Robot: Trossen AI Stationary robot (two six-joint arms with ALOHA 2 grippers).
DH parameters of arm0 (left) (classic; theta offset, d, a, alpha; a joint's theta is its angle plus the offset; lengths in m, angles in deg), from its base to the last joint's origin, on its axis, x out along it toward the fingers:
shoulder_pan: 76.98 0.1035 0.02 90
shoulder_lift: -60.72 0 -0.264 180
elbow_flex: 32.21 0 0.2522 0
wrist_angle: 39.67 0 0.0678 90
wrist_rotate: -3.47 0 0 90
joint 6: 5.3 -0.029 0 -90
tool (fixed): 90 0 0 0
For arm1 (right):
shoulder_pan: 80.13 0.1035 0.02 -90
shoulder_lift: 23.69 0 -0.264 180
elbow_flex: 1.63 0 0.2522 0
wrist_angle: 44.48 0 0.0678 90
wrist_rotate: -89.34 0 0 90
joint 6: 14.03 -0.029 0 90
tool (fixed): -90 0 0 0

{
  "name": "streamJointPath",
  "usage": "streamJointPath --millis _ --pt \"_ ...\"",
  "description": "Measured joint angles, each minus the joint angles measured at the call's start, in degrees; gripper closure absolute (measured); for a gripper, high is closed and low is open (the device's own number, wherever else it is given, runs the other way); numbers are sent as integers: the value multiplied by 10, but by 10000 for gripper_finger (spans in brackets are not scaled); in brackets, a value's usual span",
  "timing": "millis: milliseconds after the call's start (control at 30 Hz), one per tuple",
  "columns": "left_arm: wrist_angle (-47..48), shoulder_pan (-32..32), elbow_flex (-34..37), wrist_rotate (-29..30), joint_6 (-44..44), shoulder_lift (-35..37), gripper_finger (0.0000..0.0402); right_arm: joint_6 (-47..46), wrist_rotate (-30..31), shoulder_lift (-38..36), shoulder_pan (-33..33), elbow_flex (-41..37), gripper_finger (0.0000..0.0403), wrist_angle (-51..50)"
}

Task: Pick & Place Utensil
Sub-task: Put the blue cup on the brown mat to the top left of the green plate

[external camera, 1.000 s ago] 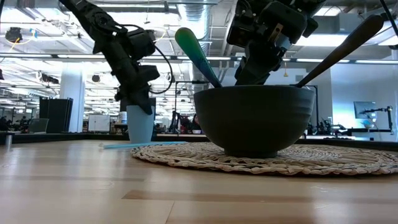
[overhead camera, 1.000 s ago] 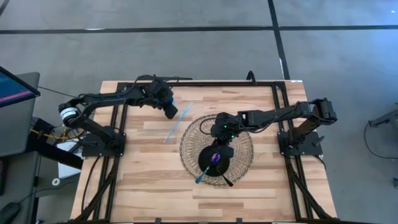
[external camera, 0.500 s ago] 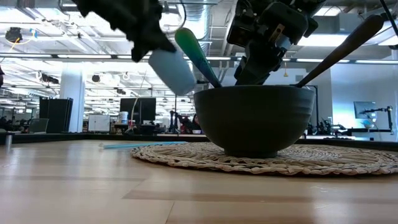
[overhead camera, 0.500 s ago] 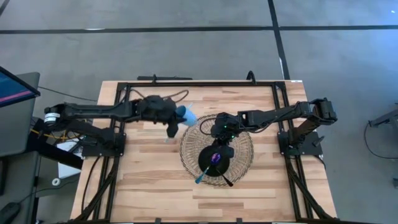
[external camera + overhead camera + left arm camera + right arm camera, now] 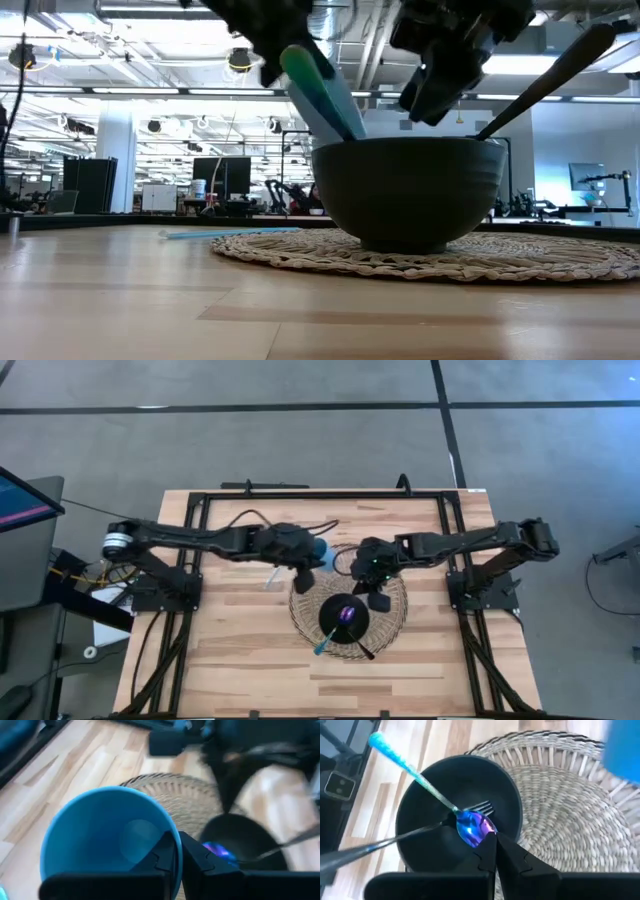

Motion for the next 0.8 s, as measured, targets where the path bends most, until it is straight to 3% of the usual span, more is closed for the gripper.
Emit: streamJointPath --millis 433,800 --pt "5 32 -15 -9 -28 -141 387 17 0 -6 0 0 401 -3" --pt "6 33 -14 -12 -43 -148 354 17 0 -6 0 0 401 -5"
